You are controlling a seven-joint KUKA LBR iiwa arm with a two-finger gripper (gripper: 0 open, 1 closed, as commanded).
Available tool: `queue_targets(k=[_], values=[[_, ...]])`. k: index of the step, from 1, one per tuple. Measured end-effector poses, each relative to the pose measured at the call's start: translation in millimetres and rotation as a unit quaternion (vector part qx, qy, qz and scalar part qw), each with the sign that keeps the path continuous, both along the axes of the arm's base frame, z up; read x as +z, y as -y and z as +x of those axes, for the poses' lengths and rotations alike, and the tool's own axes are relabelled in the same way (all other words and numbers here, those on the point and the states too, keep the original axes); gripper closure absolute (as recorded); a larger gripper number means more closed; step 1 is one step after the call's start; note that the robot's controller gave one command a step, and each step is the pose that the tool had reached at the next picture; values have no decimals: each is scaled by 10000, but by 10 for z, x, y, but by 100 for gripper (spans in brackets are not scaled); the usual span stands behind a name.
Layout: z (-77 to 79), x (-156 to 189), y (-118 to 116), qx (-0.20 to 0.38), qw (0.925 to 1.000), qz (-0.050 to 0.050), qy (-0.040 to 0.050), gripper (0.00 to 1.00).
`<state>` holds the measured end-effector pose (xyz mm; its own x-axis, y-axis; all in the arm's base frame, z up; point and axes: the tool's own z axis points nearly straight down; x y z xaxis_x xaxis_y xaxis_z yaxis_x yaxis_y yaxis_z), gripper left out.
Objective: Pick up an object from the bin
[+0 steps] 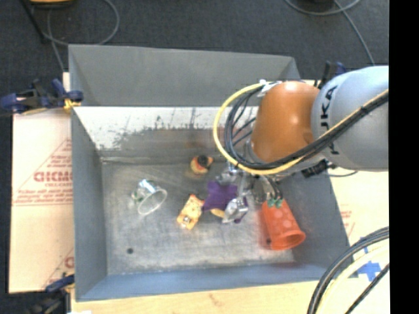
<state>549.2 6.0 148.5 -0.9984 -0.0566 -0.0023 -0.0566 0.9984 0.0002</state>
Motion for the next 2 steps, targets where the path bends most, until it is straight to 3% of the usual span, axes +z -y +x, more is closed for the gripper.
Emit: queue_targets(k=[1,2], values=[[126,-116,235,-359,9994,7,5,100],[89,284,284,-478,9988,-9,-52,100]])
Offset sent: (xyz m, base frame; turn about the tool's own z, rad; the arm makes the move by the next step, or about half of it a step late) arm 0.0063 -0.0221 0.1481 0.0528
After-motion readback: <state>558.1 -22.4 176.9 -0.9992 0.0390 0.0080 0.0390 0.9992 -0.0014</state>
